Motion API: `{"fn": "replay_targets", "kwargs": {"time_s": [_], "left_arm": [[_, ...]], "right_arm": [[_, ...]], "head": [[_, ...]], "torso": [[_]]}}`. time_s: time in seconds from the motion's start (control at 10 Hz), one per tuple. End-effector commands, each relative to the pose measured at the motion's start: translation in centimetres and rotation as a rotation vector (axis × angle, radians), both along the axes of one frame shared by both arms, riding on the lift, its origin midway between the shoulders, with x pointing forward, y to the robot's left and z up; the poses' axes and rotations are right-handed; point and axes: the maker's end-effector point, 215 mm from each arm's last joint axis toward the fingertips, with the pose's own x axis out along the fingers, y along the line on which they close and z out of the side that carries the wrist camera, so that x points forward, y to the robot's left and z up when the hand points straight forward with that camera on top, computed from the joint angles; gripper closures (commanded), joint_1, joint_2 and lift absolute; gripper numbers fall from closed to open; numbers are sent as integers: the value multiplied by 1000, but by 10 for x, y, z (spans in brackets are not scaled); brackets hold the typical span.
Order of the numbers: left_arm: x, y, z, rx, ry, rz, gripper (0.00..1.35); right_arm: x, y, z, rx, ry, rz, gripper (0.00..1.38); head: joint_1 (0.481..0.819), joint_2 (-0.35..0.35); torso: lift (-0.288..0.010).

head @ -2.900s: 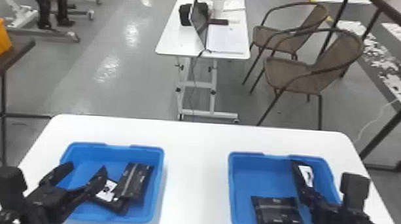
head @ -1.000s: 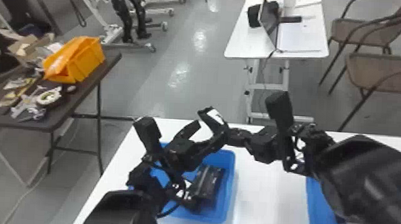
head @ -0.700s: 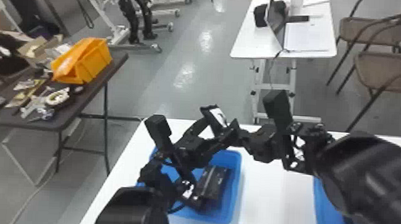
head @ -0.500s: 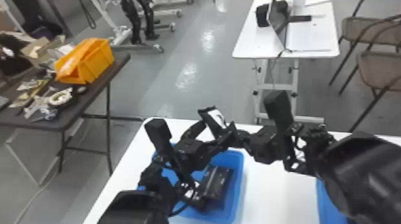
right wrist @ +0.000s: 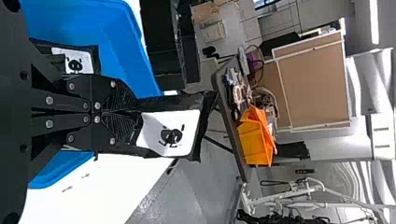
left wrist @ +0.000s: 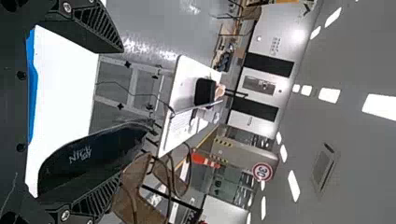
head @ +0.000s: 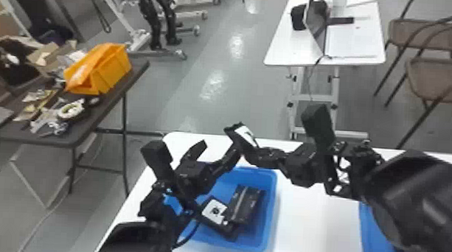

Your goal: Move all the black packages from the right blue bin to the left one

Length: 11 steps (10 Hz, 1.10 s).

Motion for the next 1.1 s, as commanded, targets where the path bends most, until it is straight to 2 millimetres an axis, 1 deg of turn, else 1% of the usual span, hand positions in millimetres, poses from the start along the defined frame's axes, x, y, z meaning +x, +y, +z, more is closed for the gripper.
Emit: {"fn": "replay_targets", "kwargs": {"time_s": [0.0,0.4,0.5,0.6,0.7,0.8,0.9,1.0], "left_arm": [[5,-6,5,-48,-1,-8,104],[11,-43,12,-195,15,-61,104],[11,-43,8,-198,23,-54,108],[8,-42,-5,-213,71,-55,314],[4,-39,-13,-209,101,-65,585],[4,-38,-10,-192,101,-83,725],[11,-22,6,-114,40,-75,1262],[12,-7,11,-80,15,-42,1225]], "right_arm": [[2,1,4,-3,-16,6,1288],[0,8,5,-18,-34,26,1288],[0,9,6,-19,-35,27,1288],[-1,9,5,-22,-36,29,1288],[-1,9,5,-22,-36,29,1288],[-1,9,6,-21,-37,30,1288],[-1,9,5,-21,-35,29,1288],[-2,9,5,-20,-35,30,1288]], "head": [[695,350],[695,350],[695,350],[695,350],[695,350],[695,350],[695,350],[695,350]], "torso": [[-43],[-43],[-43],[-43],[-43],[-43],[-43],[-43]]}}
